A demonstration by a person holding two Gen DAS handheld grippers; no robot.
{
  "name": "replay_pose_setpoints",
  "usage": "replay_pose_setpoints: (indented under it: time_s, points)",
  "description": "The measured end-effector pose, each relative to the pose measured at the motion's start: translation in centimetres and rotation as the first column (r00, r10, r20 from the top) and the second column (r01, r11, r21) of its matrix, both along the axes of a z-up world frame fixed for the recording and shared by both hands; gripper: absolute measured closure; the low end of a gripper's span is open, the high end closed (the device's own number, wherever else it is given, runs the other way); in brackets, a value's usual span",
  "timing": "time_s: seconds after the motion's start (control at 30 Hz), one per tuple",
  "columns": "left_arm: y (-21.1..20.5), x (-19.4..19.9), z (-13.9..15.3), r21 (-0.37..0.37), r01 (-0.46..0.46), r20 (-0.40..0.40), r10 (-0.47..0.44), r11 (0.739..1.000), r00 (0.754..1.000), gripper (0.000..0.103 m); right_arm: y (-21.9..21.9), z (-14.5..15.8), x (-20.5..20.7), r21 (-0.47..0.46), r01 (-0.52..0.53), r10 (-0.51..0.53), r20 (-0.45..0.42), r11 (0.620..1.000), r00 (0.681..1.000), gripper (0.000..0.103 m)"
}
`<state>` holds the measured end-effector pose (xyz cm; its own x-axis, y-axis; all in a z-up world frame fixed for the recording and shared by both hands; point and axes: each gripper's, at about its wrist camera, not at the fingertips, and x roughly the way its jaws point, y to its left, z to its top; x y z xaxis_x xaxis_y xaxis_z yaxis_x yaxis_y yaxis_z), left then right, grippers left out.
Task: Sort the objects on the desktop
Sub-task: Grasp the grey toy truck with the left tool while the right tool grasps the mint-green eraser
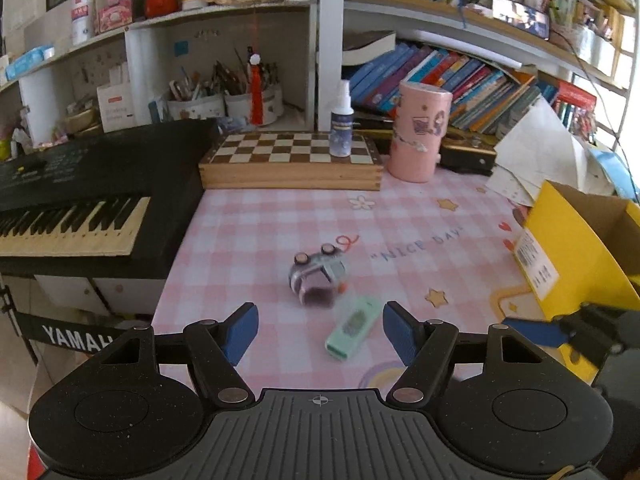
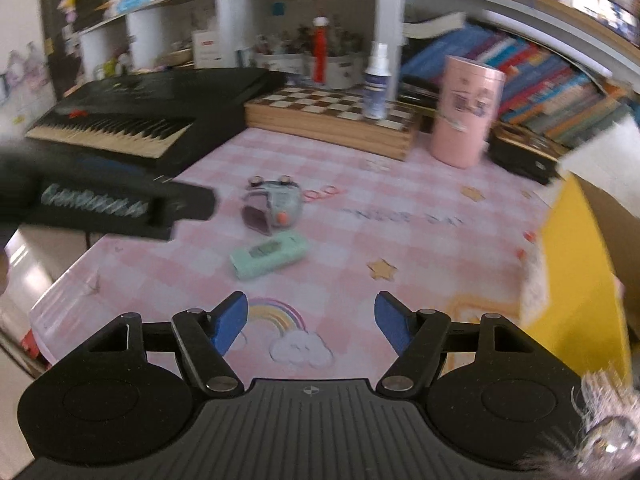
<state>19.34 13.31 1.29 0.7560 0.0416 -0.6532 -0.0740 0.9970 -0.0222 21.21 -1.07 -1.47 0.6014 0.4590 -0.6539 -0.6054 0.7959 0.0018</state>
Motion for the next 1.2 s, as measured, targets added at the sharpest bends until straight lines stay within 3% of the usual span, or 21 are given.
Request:
replay_pose_setpoints:
  time_s: [0.27,0.57,0.73,1.13,1.2]
  points:
    - [0.8,5.4,-2.2,-0.049,-0.026,-0.114,0.020,0.998,0.993,0.032,3.1,-2.5,2.4,-0.028,-0.112,0.112,0.010,0.993,0.994,0.018]
    - [1.2,10.5,-5.4,-0.092,-0.054,-0.205,0.034,0.994,0.978,0.032,3.9,-3.8,4.9,-0.003,-0.148,0.148,0.012,0.989,0.989,0.017]
    - [1.4,12.3,-6.8,-0.069,-0.068,-0.247,0.049,0.995,0.968,0.032,5.0,-4.3,6.0,-0.010,-0.177,0.177,0.029,0.984,0.984,0.018]
    - [3.8,12.6,-6.7,-0.156,-0.086,-0.213,0.051,0.984,0.976,0.040,7.0,-5.5,7.1,-0.030,-0.231,0.231,0.019,0.973,0.973,0.020]
    - [4.5,11.8,-5.9,-0.180,-0.100,-0.193,0.065,0.978,0.979,0.040,7.1,-5.5,7.4,-0.021,-0.227,0.227,0.013,0.974,0.974,0.026]
